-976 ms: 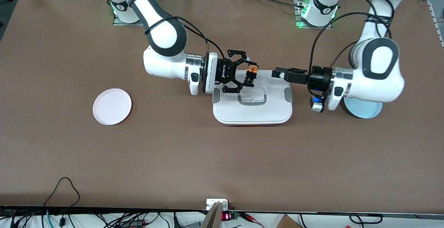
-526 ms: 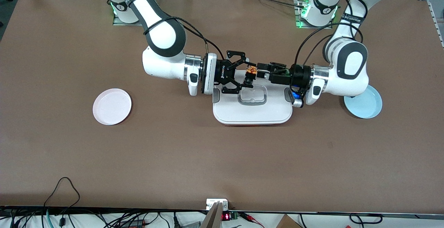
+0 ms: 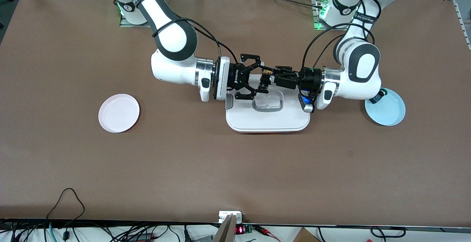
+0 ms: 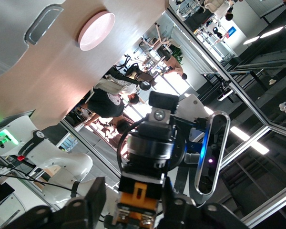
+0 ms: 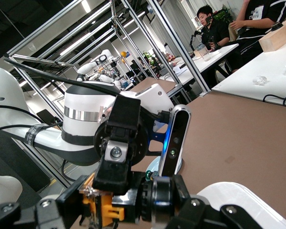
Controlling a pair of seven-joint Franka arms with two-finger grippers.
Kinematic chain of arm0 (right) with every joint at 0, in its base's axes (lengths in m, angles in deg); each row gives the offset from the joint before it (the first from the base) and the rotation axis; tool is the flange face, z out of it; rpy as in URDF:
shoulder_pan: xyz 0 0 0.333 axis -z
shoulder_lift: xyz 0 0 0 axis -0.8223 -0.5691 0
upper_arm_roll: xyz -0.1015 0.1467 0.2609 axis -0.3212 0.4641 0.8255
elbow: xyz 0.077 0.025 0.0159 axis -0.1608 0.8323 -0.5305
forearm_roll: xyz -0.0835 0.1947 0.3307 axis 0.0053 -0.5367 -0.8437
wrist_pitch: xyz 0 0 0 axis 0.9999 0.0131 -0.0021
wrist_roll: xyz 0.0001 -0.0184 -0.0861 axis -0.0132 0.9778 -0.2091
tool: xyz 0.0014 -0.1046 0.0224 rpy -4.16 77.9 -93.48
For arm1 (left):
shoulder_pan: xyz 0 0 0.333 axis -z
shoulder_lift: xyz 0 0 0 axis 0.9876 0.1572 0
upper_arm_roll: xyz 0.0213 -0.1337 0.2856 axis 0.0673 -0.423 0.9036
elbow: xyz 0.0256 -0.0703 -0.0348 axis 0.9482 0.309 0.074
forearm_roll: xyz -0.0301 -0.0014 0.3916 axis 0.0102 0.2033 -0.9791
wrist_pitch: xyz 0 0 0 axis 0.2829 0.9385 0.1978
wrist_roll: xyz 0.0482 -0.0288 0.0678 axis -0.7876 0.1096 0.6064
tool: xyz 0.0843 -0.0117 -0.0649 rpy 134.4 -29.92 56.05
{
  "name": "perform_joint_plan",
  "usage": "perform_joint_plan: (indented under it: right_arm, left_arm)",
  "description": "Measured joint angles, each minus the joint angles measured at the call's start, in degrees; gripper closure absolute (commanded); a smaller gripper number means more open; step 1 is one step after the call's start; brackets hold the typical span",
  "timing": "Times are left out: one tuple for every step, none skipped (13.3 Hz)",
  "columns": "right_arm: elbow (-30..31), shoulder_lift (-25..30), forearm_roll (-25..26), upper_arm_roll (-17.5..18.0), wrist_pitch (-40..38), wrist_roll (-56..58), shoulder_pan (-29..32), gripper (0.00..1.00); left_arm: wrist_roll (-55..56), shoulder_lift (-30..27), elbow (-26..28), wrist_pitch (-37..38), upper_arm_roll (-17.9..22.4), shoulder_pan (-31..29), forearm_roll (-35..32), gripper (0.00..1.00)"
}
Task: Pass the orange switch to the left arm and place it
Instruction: 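Grasp the orange switch with the left gripper beside the right gripper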
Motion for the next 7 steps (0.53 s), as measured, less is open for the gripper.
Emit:
perform_joint_plan:
  right_arm:
    - [0.0, -0.1, -0.3, 0.0, 0.0, -0.3, 0.0, 1.00]
    - [0.0, -0.1, -0.3, 0.0, 0.0, -0.5, 0.0, 1.00]
    - [0.0, -0.1, -0.3, 0.0, 0.0, -0.6, 0.0, 1.00]
    - [0.0, -0.1, -0.3, 0.0, 0.0, -0.6, 0.0, 1.00]
    - [0.0, -0.1, -0.3, 0.0, 0.0, -0.6, 0.0, 1.00]
    - [0.0, -0.1, -0.3, 0.0, 0.0, -0.6, 0.0, 1.00]
    - [0.0, -0.1, -0.3, 0.0, 0.0, -0.6, 0.0, 1.00]
  left_arm:
    - [-0.6, 0.0, -0.1, 0.0, 0.0, 0.0, 0.1, 0.85]
    - [-1.2, 0.0, -0.1, 0.0, 0.1, 0.0, 0.1, 0.87]
    - [-1.3, 0.0, -0.2, 0.0, 0.1, 0.0, 0.1, 0.87]
    - [-1.4, 0.0, -0.2, -0.1, 0.1, 0.0, 0.1, 0.87]
    - [-1.4, 0.0, -0.2, -0.1, 0.1, 0.0, 0.1, 0.87]
    - [-1.4, 0.0, -0.2, -0.1, 0.1, 0.0, 0.1, 0.87]
    - [-1.4, 0.0, -0.2, -0.1, 0.1, 0.0, 0.1, 0.87]
